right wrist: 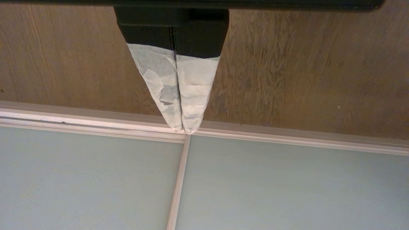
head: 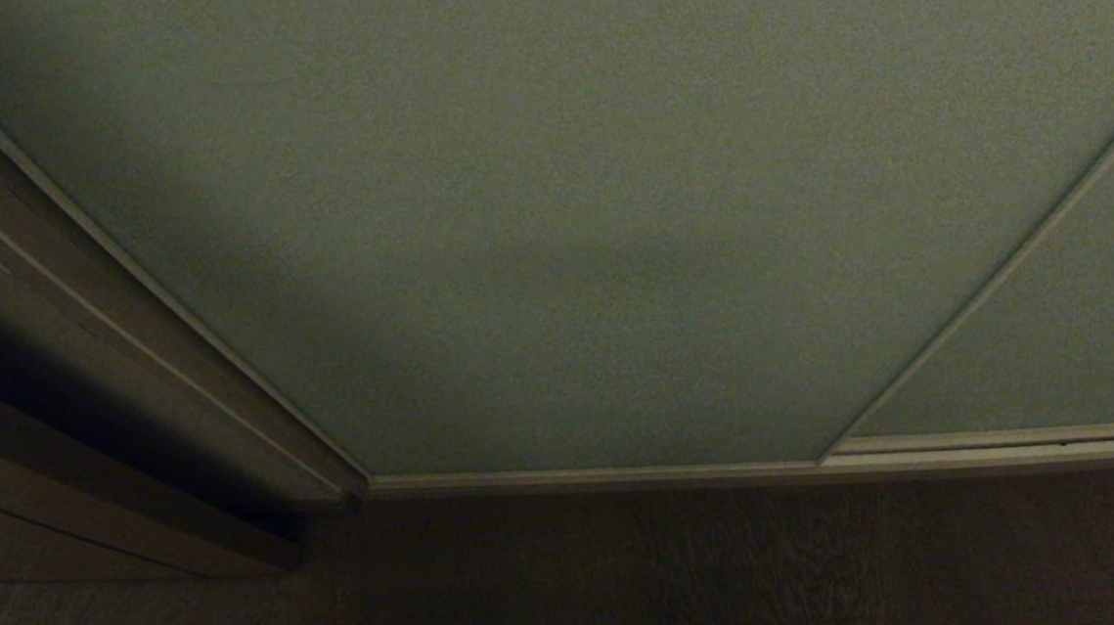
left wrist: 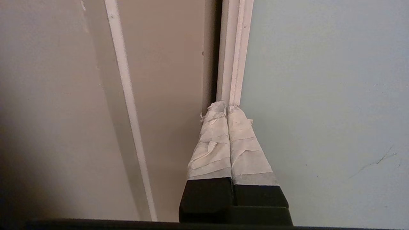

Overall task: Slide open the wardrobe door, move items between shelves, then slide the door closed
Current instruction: Open the door

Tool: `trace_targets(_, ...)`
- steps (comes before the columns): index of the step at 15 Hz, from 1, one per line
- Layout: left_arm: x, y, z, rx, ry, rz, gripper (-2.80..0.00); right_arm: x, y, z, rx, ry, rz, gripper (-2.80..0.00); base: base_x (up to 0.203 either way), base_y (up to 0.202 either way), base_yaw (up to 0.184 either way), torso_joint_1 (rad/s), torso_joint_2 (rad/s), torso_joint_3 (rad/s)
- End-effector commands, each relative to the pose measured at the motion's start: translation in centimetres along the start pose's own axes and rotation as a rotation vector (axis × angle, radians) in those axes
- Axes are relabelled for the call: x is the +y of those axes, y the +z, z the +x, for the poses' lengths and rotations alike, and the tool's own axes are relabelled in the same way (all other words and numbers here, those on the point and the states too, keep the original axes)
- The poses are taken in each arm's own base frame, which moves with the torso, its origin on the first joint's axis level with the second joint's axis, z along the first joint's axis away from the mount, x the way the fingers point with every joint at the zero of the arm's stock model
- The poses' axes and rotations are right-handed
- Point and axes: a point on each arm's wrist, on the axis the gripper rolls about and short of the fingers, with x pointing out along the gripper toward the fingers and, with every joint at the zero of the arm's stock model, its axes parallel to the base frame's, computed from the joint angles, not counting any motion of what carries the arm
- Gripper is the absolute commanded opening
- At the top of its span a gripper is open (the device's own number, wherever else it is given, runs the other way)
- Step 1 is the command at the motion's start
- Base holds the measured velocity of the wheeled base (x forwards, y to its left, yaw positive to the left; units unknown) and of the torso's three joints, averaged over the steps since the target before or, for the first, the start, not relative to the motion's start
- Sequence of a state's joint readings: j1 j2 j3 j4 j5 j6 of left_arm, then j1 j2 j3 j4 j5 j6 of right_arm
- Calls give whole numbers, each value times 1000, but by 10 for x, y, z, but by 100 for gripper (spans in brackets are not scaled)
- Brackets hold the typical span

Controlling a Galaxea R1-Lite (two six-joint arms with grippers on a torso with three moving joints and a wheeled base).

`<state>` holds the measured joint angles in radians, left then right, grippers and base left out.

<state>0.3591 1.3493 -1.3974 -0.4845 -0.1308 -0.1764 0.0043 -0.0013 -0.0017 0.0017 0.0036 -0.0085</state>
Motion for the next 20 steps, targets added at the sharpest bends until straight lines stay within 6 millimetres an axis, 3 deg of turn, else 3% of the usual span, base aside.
trace_targets(1, 1, -3, 5, -2, -1, 3, -280, 0, 0, 0, -2, 0, 1, -280, 0, 0, 0, 0, 0, 0)
trace_targets(6, -3, -3, 5, -1, -22, 10, -280, 0, 0, 0, 0, 1, 1, -280, 0, 0, 0, 0, 0, 0)
trace_targets(15, -33, -9, 2, 25, -151, -52, -280, 0, 0, 0, 0, 1, 1, -280, 0, 0, 0, 0, 0, 0)
trace_targets(20, -40, 4, -27, 35, -188, -53, -280, 0, 0, 0, 0, 1, -1, -280, 0, 0, 0, 0, 0, 0)
